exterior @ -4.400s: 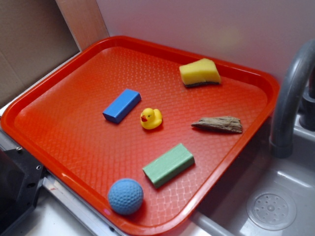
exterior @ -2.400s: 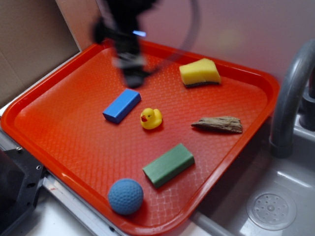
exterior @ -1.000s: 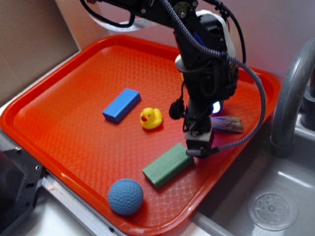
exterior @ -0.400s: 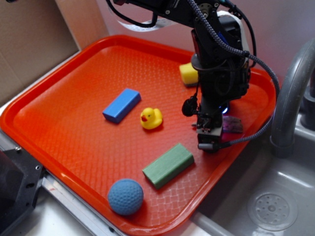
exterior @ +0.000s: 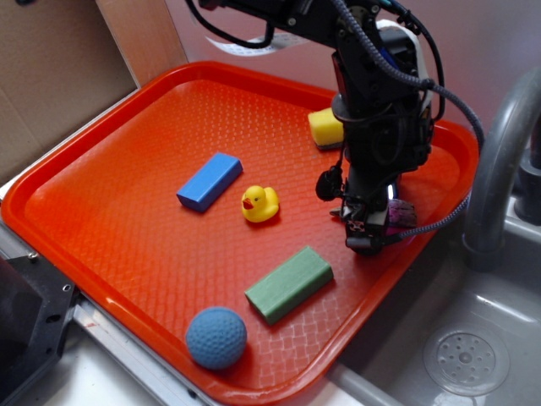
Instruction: Grab the wood chip.
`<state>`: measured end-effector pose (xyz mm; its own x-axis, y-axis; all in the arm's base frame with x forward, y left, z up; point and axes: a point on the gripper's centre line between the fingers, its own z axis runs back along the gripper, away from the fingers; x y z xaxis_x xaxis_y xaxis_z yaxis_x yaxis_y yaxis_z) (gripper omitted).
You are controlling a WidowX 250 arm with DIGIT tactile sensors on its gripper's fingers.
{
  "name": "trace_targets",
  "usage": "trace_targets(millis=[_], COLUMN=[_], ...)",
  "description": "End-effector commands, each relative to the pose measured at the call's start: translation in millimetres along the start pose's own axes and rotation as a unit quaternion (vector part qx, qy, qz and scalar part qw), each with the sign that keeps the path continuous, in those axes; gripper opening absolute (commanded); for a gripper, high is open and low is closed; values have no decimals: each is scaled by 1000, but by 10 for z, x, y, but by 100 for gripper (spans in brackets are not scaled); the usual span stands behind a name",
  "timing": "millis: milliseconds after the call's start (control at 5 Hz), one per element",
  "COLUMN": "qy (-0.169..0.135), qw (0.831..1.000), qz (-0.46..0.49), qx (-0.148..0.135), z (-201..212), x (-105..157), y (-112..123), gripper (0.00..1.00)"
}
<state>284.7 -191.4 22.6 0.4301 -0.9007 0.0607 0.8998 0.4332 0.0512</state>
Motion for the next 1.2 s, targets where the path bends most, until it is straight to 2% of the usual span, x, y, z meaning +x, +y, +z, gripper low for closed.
trace_targets(millis=[0, 200, 400, 600, 800, 1000], qy=[-47, -28, 3, 36, 78, 82], qw=[996, 990, 975, 939, 901, 875], qz=[70, 135, 220, 335, 418, 469], qx=[11, 24, 35, 72, 84, 86], z=[592, 972, 1417, 1791, 1957, 1948], x=[-363, -625, -1028, -1419, -1610, -1671], y=[239, 333, 376, 289, 203, 221], gripper=[0, 0, 0, 0, 0, 0])
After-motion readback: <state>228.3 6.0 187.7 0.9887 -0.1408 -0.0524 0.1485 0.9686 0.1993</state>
